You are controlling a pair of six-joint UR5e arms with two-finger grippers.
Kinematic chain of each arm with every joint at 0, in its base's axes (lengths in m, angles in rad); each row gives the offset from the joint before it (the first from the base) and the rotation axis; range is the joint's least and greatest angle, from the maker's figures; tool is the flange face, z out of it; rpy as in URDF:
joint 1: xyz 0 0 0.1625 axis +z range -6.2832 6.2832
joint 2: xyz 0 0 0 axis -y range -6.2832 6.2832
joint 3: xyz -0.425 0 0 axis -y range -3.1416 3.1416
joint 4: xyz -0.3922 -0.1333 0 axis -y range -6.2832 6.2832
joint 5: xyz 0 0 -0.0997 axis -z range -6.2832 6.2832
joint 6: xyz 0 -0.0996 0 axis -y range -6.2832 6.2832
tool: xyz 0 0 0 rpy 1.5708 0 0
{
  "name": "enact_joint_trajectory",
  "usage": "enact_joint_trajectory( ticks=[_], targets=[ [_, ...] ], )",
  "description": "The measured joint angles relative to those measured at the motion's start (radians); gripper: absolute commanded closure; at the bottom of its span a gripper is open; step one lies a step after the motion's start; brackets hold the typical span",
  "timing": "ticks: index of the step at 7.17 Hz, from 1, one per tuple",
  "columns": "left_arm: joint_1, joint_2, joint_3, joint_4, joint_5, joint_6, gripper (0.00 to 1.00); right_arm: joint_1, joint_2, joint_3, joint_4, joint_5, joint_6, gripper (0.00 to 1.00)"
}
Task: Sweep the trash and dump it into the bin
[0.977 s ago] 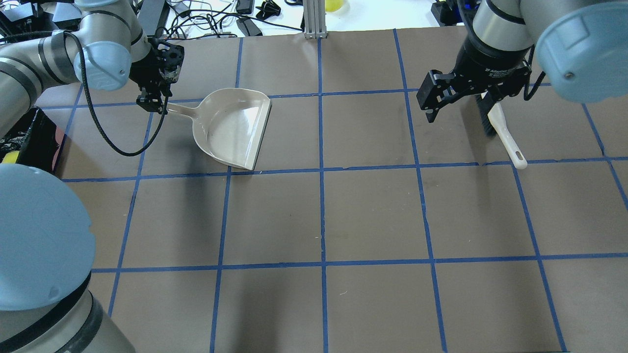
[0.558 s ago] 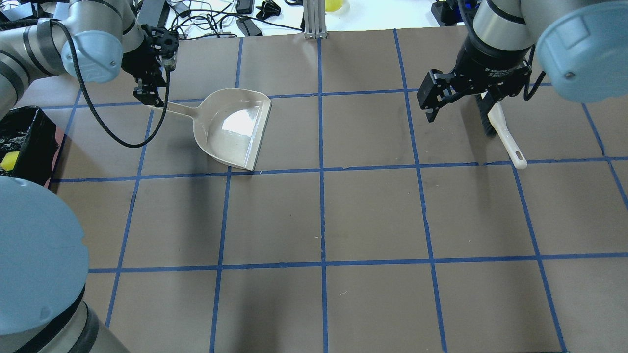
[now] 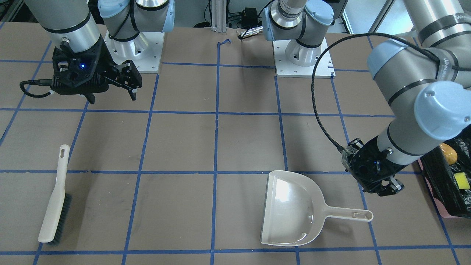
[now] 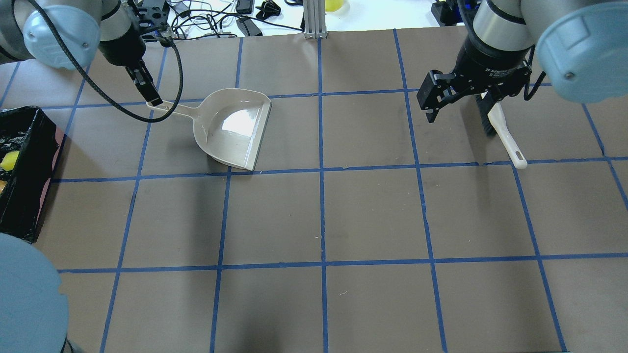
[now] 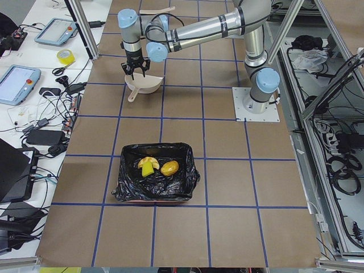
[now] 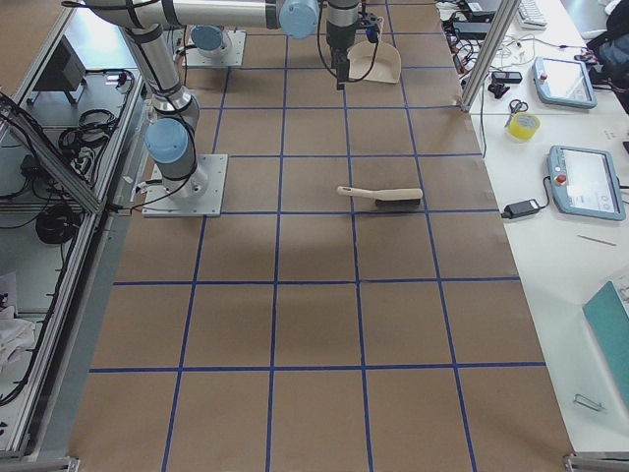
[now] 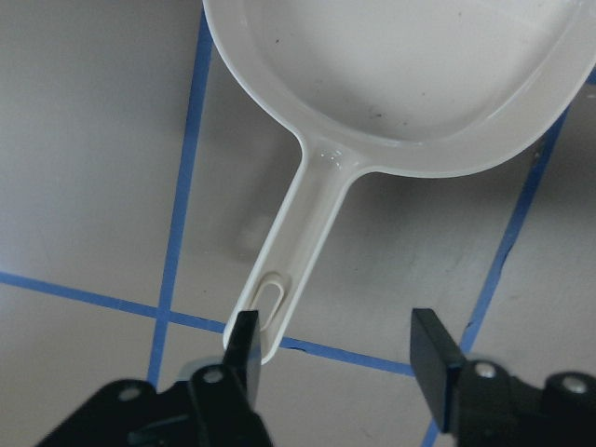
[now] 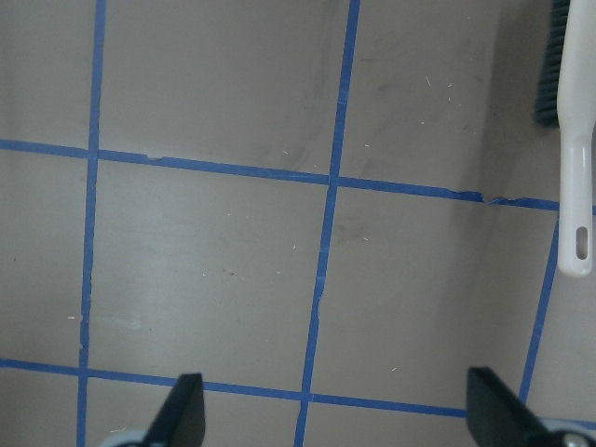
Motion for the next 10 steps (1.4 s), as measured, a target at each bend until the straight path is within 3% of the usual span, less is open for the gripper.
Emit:
enact_joint_trajectory(
  ticks=[3, 5, 10],
  targets=[
    [-0.03, 0.104, -0.006, -0.159, 0.003, -0.408, 0.26, 0.0, 0.003, -0.001, -0.002, 0.003, -0.003, 0.0],
    [-0.09, 0.149, -0.009, -0.199, 0.001, -0.642, 0.23, 0.0, 0.004, -0.001, -0.002, 0.004, -0.006, 0.0],
    [-0.155, 0.272, -0.011, -0.245, -0.015, -0.939, 0.15, -0.001, 0.004, -0.002, -0.002, 0.011, -0.008, 0.0]
  ],
)
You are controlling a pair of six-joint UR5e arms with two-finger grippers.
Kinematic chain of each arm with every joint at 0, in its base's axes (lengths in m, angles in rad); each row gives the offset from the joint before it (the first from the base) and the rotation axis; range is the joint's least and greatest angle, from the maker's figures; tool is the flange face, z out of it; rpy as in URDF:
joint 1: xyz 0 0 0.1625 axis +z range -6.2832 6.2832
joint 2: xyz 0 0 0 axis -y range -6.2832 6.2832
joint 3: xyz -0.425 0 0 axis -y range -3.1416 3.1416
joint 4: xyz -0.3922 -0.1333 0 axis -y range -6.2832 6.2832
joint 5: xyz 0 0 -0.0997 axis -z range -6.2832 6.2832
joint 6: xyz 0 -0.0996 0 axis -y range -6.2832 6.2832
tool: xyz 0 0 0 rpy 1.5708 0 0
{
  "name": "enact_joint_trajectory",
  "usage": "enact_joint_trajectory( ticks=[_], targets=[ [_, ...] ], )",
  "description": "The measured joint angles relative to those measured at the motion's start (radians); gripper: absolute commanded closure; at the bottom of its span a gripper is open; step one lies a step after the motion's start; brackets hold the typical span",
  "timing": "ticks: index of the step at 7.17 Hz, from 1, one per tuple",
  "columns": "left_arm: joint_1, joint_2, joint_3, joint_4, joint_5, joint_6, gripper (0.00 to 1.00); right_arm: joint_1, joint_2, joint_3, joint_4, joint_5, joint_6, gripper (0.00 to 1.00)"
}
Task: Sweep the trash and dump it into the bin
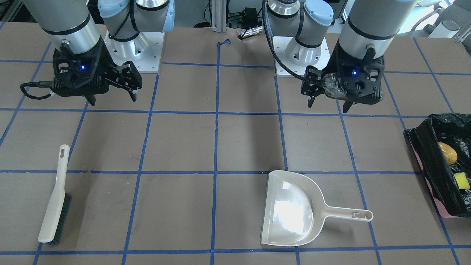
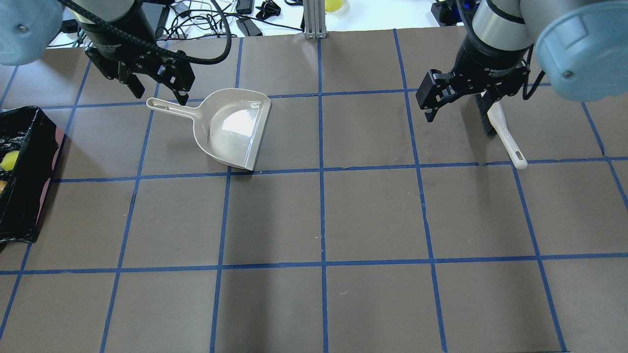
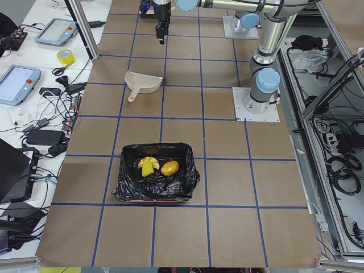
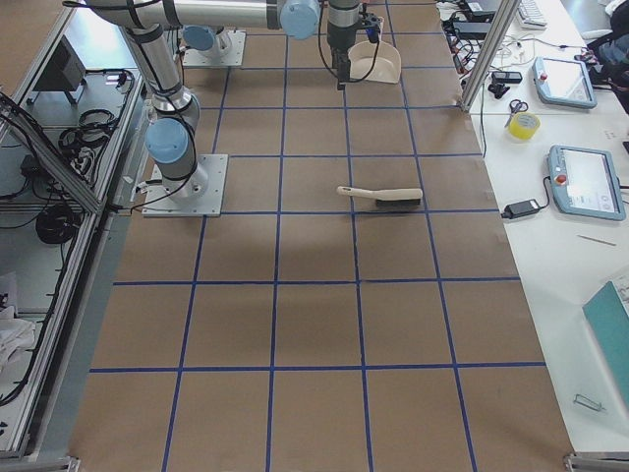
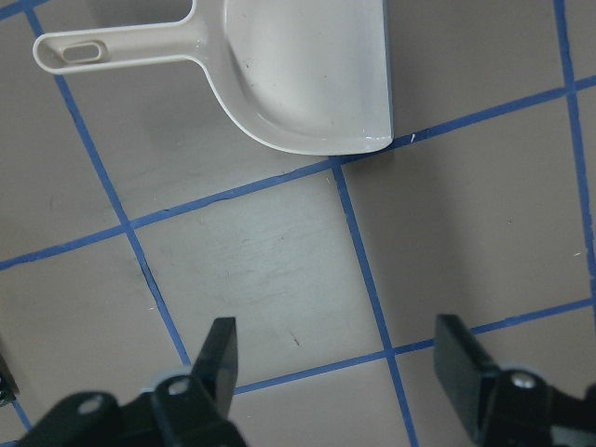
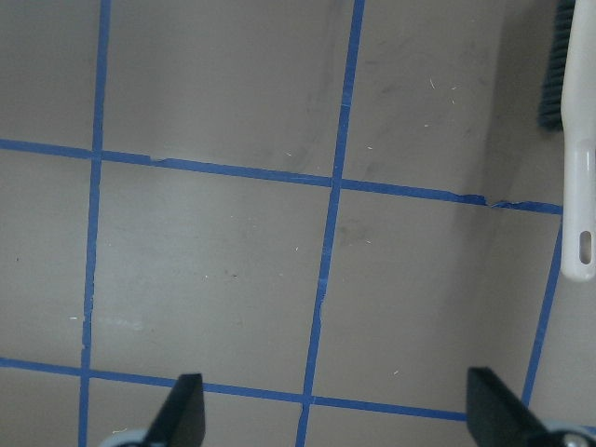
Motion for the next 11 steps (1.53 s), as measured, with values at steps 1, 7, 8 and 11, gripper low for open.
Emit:
enact_joint_trajectory(
  ticks=[1, 7, 8, 11],
  targets=[
    [0.0, 0.02, -0.001, -0.011, -0.007, -0.027, 0.14, 0.0, 0.0, 0.0, 0.001, 0.004, -0.01, 0.0],
    [0.012, 0.058, -0.002, -0.014, -0.007, -0.026, 0.06, 0.0, 0.001, 0.0, 0.001, -0.007, -0.024, 0.0],
    [0.014, 0.059, -0.002, -0.012, -0.01, -0.025, 0.04, 0.001, 0.001, 0.0, 0.001, -0.009, -0.023, 0.0],
    [0.02, 0.064, -0.002, -0.01, -0.015, -0.042, 0.03, 0.001, 0.0, 0.0, 0.001, -0.011, -0.025, 0.0]
  ],
)
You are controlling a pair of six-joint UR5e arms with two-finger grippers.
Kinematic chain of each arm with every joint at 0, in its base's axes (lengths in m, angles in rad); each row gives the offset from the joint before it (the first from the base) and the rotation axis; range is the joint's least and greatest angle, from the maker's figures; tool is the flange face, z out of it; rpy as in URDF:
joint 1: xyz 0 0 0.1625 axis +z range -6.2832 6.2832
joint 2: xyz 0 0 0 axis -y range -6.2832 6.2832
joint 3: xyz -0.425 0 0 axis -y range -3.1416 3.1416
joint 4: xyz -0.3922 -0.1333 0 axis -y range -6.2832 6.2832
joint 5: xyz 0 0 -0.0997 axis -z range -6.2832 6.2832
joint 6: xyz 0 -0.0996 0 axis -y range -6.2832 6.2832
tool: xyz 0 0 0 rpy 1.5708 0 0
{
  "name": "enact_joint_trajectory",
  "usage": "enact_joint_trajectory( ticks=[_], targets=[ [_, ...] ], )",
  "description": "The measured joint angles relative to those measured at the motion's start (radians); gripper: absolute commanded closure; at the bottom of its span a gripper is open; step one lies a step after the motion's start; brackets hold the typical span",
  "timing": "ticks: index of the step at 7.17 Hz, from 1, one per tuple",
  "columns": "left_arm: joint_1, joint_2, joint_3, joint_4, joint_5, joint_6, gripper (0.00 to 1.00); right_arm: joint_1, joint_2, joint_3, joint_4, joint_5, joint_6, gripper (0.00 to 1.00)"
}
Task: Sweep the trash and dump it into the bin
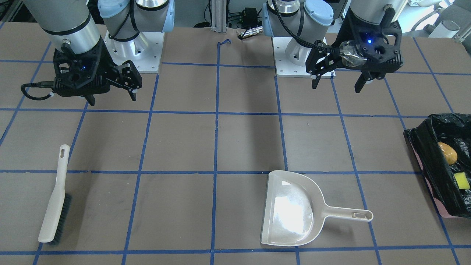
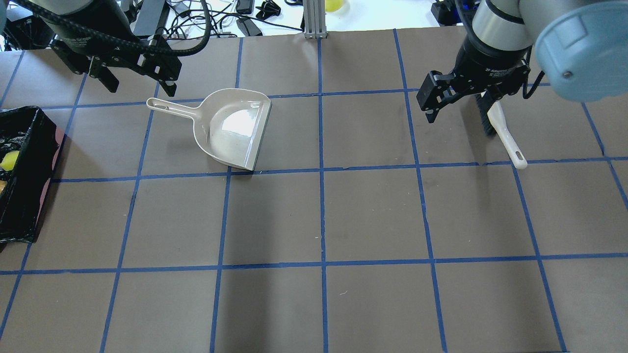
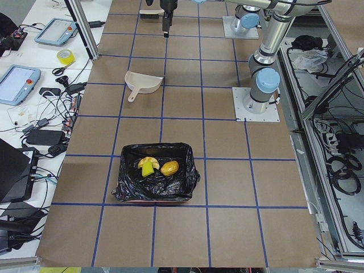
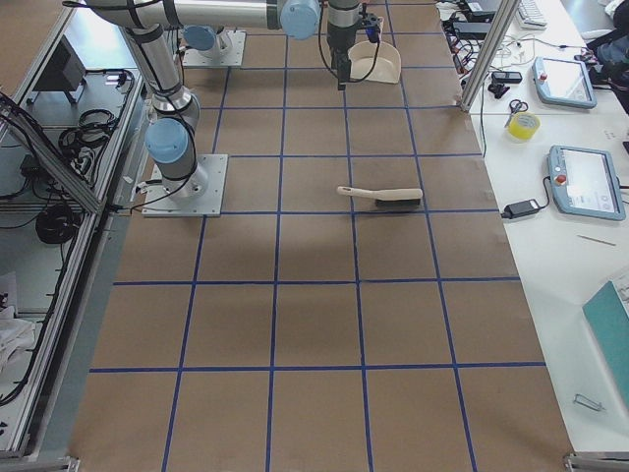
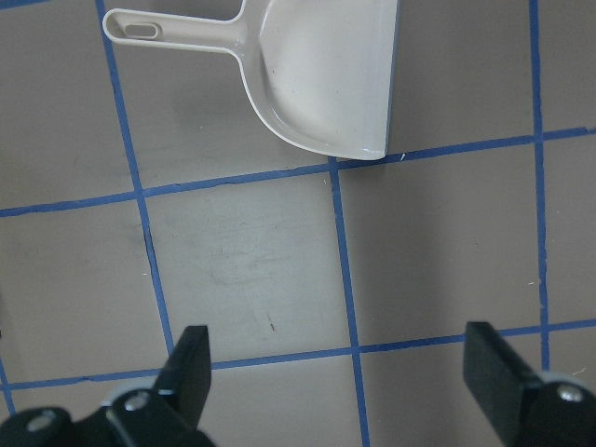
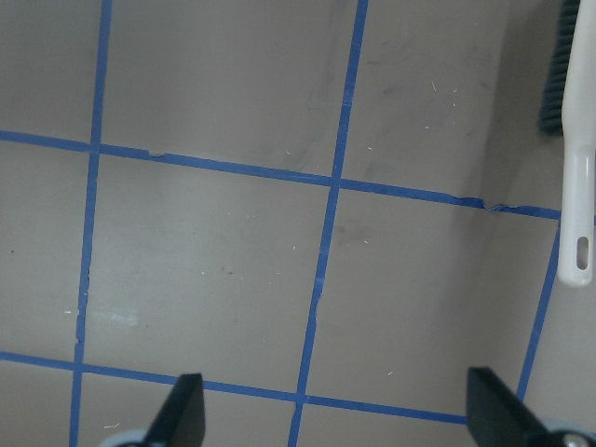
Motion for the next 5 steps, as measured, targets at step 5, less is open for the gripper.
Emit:
enact_joint_trajectory(
  ticks=[5],
  targets=[
    [0.0, 0.0, 0.0, -0.002, -0.038, -0.005, 0.0, 0.0, 0.0, 0.001, 0.001, -0.001, -0.001, 0.0]
  ],
)
